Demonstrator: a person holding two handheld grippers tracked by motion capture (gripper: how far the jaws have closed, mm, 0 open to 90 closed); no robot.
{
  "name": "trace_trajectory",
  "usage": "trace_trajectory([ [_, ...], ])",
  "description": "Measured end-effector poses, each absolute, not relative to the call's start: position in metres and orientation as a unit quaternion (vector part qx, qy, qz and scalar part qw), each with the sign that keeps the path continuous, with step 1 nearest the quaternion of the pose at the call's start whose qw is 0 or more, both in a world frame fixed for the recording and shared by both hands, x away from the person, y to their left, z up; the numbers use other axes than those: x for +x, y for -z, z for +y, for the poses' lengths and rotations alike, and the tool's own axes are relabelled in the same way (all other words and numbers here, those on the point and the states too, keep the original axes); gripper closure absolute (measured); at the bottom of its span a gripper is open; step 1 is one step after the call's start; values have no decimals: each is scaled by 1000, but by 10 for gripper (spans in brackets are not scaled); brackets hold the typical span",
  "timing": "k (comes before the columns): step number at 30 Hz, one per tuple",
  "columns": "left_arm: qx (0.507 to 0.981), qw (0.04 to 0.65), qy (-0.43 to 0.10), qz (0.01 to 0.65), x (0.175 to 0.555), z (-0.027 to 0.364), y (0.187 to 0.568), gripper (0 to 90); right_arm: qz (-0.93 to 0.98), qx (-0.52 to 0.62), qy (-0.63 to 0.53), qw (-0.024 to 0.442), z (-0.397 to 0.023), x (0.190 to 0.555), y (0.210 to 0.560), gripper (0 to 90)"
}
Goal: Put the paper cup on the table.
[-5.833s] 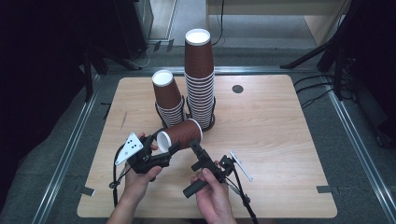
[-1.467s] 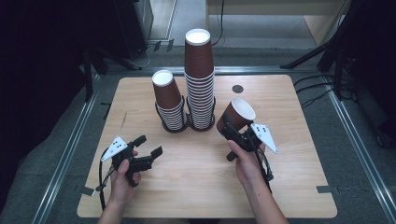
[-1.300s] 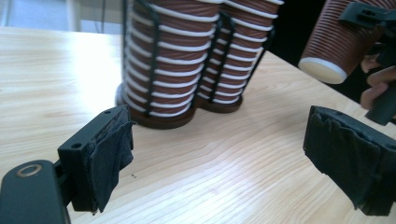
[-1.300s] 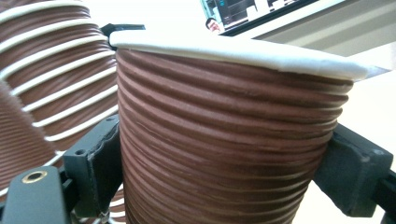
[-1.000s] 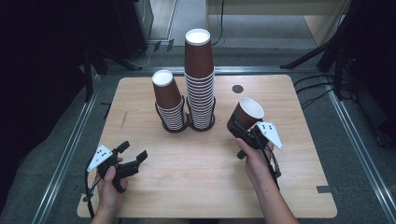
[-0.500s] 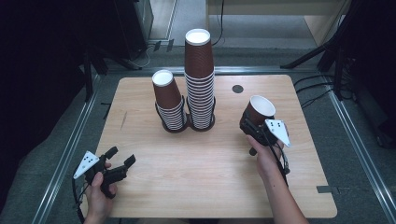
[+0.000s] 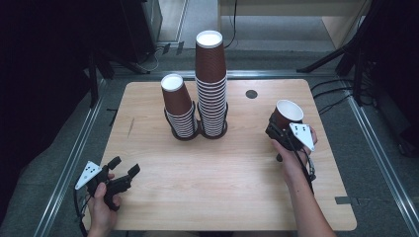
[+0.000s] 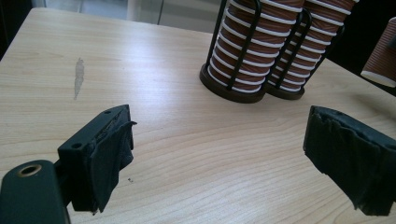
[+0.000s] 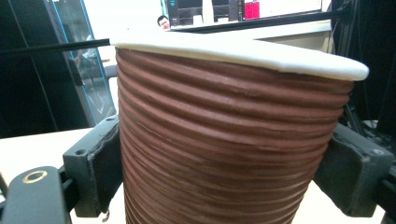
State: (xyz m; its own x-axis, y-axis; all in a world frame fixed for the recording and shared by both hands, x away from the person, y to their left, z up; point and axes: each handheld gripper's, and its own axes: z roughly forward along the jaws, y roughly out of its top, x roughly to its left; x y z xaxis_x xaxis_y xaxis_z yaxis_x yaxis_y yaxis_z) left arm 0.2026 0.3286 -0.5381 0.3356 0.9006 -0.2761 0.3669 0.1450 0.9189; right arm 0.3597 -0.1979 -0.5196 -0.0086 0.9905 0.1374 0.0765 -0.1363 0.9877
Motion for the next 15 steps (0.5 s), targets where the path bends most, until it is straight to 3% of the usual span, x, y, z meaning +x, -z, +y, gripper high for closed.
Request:
trace_trajectory([
  [15, 605, 548, -241, 524, 201, 330, 539, 83, 510, 532, -494, 461, -192, 387, 514, 126],
])
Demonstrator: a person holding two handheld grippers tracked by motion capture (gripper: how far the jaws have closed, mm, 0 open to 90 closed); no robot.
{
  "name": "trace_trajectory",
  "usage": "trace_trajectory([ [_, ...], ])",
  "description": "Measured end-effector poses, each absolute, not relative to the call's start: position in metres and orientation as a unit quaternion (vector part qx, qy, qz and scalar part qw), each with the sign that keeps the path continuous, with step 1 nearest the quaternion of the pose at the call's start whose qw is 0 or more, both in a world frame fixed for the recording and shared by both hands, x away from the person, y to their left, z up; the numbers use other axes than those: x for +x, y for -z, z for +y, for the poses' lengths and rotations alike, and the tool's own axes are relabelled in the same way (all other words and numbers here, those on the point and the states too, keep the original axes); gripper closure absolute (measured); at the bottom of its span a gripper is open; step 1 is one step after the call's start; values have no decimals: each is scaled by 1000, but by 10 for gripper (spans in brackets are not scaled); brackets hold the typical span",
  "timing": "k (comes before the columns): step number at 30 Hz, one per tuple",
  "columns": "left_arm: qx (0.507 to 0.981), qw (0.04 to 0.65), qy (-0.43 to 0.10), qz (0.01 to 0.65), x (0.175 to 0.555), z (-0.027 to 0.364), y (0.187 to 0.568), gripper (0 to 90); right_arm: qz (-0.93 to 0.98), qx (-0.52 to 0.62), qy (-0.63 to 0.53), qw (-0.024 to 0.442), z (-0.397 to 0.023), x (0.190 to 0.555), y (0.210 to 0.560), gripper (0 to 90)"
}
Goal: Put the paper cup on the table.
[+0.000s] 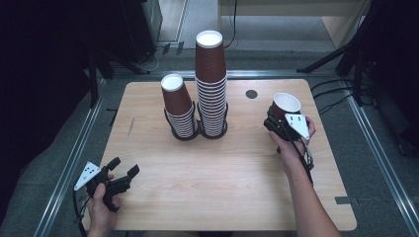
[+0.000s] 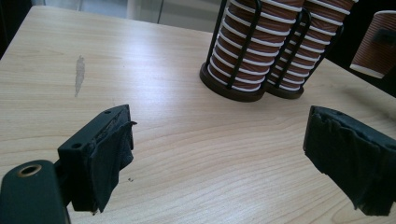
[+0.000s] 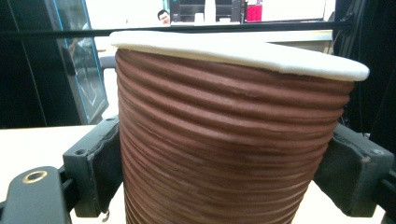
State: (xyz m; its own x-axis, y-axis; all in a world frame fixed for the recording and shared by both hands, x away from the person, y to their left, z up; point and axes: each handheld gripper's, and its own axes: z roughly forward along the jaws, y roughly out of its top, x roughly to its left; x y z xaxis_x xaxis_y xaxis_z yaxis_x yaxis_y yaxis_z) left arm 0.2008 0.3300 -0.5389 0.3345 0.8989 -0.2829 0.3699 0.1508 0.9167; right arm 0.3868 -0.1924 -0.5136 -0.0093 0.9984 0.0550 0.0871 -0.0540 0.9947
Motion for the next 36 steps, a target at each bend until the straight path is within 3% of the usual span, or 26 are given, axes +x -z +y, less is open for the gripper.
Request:
trace_trajectory([
  [36, 606, 552, -234, 522, 200, 330, 538, 83, 567, 549, -439, 429, -194, 396, 539, 118],
])
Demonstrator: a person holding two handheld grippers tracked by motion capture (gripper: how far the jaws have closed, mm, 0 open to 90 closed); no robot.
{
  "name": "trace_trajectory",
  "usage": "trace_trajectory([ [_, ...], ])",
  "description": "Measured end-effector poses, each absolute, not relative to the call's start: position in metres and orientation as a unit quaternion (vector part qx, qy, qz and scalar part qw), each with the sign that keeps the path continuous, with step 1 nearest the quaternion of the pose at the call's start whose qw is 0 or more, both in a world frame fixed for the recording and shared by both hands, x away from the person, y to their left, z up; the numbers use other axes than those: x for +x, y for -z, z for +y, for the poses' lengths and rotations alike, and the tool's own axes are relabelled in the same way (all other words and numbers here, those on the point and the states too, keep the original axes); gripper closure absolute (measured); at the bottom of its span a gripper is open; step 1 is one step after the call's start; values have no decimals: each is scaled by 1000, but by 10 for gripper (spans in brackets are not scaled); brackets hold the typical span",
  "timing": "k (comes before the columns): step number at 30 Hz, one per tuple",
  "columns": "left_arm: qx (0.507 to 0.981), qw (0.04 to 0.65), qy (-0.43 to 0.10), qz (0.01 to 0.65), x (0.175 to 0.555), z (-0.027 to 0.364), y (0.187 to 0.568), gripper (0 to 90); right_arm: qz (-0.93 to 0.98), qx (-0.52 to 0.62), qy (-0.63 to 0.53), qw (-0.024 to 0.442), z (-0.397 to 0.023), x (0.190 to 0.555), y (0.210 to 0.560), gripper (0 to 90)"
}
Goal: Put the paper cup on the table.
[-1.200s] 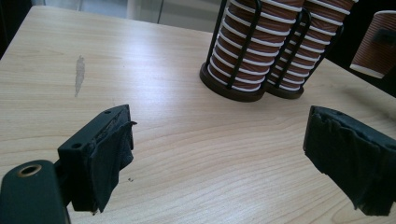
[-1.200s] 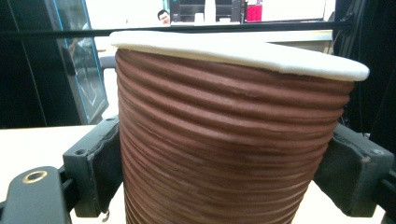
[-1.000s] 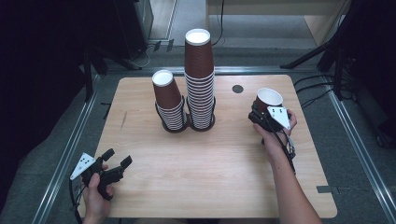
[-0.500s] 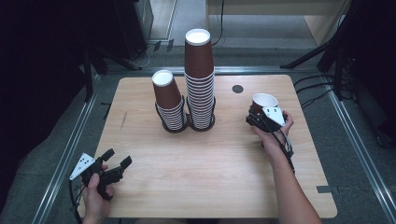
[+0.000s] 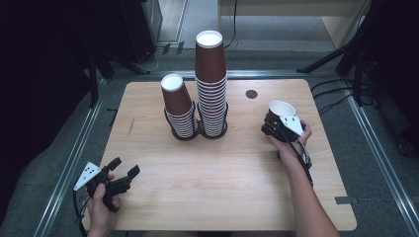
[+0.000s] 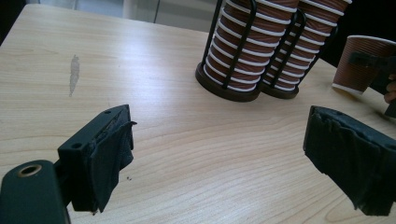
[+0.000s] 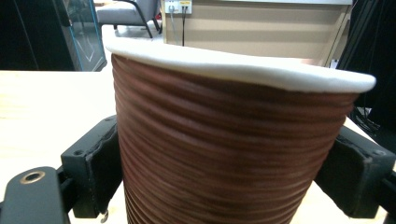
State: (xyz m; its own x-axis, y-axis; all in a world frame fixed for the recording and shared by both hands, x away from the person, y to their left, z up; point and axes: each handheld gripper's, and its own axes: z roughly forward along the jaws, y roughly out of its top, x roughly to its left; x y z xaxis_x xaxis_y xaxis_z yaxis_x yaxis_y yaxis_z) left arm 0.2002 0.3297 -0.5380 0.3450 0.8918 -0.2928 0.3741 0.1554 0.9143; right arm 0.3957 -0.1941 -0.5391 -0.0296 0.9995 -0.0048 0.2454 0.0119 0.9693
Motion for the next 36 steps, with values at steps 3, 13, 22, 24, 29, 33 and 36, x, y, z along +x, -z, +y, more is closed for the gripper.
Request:
trace_trajectory([
  [3, 605, 553, -234, 522, 200, 330, 538, 83, 568, 550, -440, 426, -194, 392, 539, 116],
  [13, 605, 554, -234, 522, 200, 329, 538, 83, 570, 550, -451, 412, -198, 380, 542, 120],
  [22, 609, 555, -231, 518, 201, 327, 538, 83, 583, 559, -453, 377, -199, 376, 538, 91],
  [24, 609, 555, -231, 518, 201, 327, 538, 83, 589, 557, -450, 375, -198, 375, 538, 50],
  [29, 609, 554, -231, 517, 201, 327, 538, 83, 598, 550, -463, 356, -197, 372, 537, 0],
  [33, 609, 554, -231, 518, 201, 327, 538, 83, 601, 552, -461, 349, -195, 368, 536, 0],
  [36, 609, 555, -231, 518, 201, 327, 538, 83, 601, 556, -461, 343, -196, 366, 537, 0],
])
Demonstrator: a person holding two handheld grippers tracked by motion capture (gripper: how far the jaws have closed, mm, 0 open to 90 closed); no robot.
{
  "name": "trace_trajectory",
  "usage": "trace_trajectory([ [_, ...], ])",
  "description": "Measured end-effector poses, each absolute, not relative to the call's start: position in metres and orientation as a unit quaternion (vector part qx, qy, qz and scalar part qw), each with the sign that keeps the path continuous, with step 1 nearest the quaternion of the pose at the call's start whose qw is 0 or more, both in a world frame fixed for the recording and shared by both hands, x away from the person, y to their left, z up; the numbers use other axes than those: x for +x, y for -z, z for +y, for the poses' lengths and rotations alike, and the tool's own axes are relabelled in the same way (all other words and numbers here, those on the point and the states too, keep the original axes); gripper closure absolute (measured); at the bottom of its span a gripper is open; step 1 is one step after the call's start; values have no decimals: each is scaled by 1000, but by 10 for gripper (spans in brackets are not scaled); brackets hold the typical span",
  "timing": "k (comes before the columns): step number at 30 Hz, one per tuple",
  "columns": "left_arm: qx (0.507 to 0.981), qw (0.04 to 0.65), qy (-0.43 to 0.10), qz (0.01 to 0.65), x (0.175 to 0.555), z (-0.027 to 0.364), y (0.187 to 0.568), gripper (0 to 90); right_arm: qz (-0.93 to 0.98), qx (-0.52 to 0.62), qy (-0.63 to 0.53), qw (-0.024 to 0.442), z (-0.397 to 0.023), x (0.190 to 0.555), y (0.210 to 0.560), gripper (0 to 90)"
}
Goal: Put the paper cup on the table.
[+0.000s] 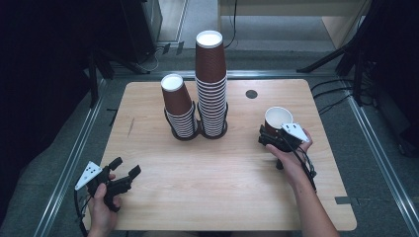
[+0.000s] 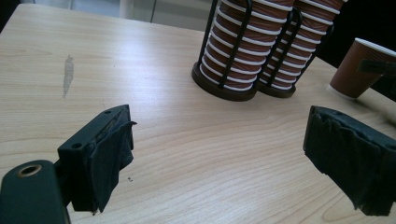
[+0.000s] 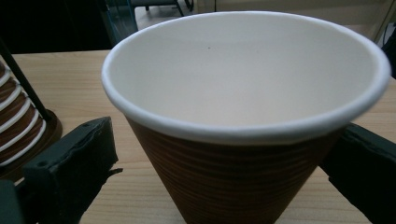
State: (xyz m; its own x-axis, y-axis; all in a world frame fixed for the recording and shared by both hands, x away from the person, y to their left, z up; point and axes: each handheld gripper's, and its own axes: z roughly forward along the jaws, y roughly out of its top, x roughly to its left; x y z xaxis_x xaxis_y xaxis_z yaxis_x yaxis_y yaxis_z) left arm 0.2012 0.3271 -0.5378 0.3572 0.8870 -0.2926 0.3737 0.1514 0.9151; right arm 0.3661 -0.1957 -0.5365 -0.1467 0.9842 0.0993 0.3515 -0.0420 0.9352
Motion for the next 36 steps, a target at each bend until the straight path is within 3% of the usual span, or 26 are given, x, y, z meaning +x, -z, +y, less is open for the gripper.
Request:
trace_trajectory([
  [19, 612, 553, -232, 515, 202, 327, 538, 83, 604, 543, -471, 344, -210, 328, 533, 0],
  [36, 615, 551, -234, 513, 201, 326, 538, 83, 587, 533, -469, 390, -241, 272, 537, 0],
])
